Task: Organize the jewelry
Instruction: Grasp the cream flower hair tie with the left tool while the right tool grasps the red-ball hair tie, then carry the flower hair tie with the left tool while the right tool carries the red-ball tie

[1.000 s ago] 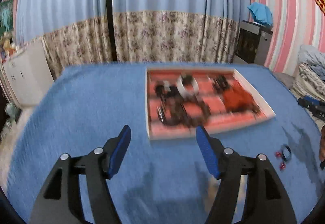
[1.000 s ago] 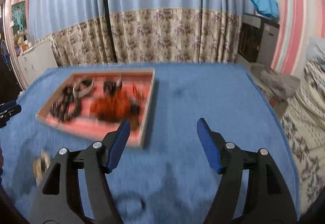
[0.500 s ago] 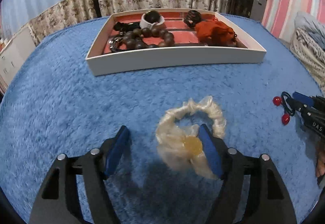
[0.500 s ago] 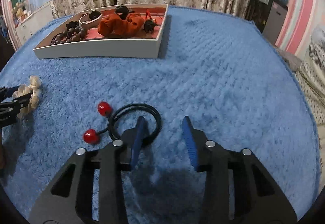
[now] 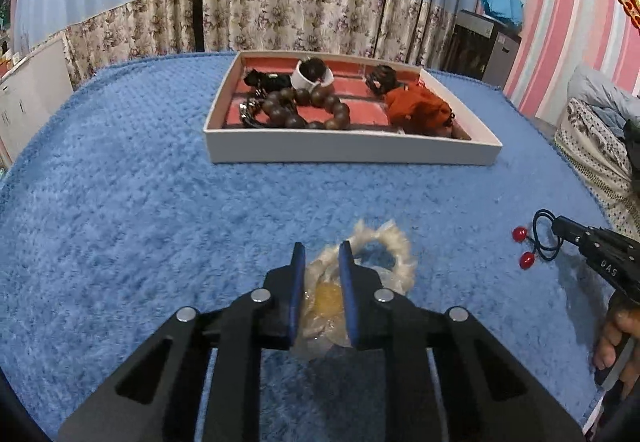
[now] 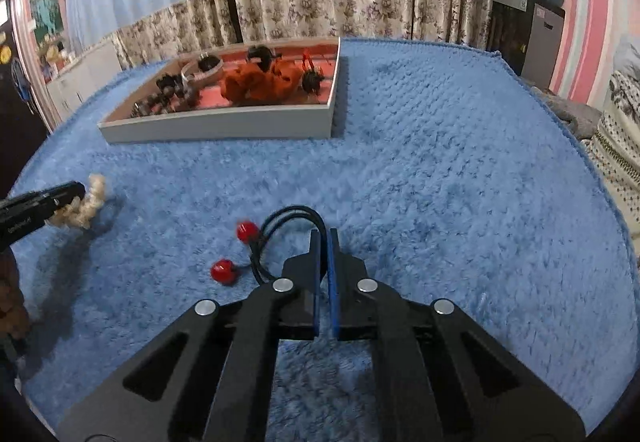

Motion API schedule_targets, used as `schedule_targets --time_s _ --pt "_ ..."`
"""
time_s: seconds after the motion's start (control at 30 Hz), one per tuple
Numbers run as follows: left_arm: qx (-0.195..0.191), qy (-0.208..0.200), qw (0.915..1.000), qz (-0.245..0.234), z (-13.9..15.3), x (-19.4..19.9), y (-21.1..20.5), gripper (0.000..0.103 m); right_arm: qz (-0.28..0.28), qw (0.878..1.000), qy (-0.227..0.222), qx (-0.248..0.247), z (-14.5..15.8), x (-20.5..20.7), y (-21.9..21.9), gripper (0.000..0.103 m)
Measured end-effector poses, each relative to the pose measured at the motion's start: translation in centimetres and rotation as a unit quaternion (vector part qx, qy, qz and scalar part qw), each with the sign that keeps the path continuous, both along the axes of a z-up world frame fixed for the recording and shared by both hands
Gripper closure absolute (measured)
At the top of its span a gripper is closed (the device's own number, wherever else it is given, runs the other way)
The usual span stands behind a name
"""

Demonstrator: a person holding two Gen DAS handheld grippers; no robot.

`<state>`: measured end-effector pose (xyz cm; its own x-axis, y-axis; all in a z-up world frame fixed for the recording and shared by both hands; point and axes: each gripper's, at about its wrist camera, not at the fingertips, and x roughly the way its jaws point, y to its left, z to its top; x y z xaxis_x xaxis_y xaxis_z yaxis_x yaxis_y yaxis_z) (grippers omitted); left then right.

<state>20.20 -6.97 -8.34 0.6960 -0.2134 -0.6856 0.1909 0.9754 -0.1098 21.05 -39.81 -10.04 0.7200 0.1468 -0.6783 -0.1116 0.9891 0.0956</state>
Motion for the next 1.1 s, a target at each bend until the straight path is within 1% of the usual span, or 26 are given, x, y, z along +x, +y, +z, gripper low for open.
schedule_targets --time_s 0.03,0.13,0.2,0.3,0.37,0.43,0.5,0.53,0.57,0.6,0.63,0.73,0.8,0.83,0.87,0.9,1.0,1.1 --pt "-0.001 -0.002 1.0000 0.001 0.1 0.0 0.1 0.095 -0.001 1.000 -0.004 0.003 0.4 -0.1 0.0 0.099" --pt "-0.002 -0.009 1.0000 0.003 1.0 0.0 0.3 0.096 0.000 1.000 -0.018 0.007 1.7 -0.4 0.2 0.099" --pt "0.004 -0.017 0.9998 0.000 1.8 -0.1 0.3 0.097 0.003 1.000 -0.024 0.007 2.3 -0.3 0.4 0.099" --pt "0.008 -0.022 0.9997 -0.001 2.1 -0.1 0.5 0.098 0.001 0.999 -0.033 0.006 3.0 -0.2 0.6 0.099" --pt "0.005 -0.013 0.9999 -0.003 1.8 -0.2 0.7 0.098 0.001 0.999 -0.033 0.006 3.0 -0.1 0.7 0.099" --pt "-0.006 0.003 0.9999 -0.009 1.2 -0.4 0.9 0.098 0.003 1.000 -0.029 0.007 2.9 -0.1 0.7 0.099" --pt "-0.017 0.014 0.9997 -0.012 0.5 -0.6 0.9 0.094 0.003 1.000 -0.024 0.008 2.6 0.0 0.7 0.099" --pt "-0.021 0.016 0.9996 -0.012 0.3 -0.7 0.8 0.088 0.003 1.000 -0.022 0.009 2.3 0.1 0.6 0.099" --pt "-0.020 0.016 0.9996 -0.010 0.1 -0.7 0.7 0.061 0.002 1.000 -0.021 0.010 2.1 0.2 0.6 0.099" --pt "-0.021 0.012 0.9997 -0.008 0.0 -0.9 0.6 0.038 0.002 1.000 -0.019 0.011 2.1 0.2 0.5 0.099" --pt "-0.021 0.008 0.9997 -0.006 0.0 -1.0 0.4 0.036 0.003 1.000 -0.018 0.012 2.0 0.3 0.5 0.099" --pt "-0.004 0.016 0.9998 -0.015 -0.8 -0.7 -0.8 0.036 0.003 1.000 -0.017 0.010 1.9 0.5 0.4 0.099" --pt "0.017 0.046 0.9980 -0.039 -2.4 -0.4 -2.2 0.038 0.001 1.000 -0.016 0.012 1.9 0.5 0.2 0.099" --pt "0.032 0.040 0.9977 -0.044 -2.7 -0.7 -2.7 0.039 0.001 1.000 -0.016 0.012 1.8 0.6 0.2 0.099" --pt "0.035 0.036 0.9975 -0.050 -2.5 -0.8 -2.9 0.059 0.000 1.000 -0.017 0.012 1.8 0.6 0.1 0.099" --pt "0.032 0.035 0.9975 -0.052 -2.4 -0.8 -2.9 0.083 -0.001 1.000 -0.017 0.011 1.9 0.6 0.0 0.099" --pt "0.017 0.012 0.9989 -0.041 -0.8 -0.7 -2.3 0.084 -0.004 1.000 -0.021 0.014 2.2 0.7 -0.3 0.099" --pt "0.012 -0.021 0.9989 -0.041 2.3 -0.7 -1.8 0.084 -0.006 0.999 -0.031 0.014 3.3 0.7 -0.6 0.099"
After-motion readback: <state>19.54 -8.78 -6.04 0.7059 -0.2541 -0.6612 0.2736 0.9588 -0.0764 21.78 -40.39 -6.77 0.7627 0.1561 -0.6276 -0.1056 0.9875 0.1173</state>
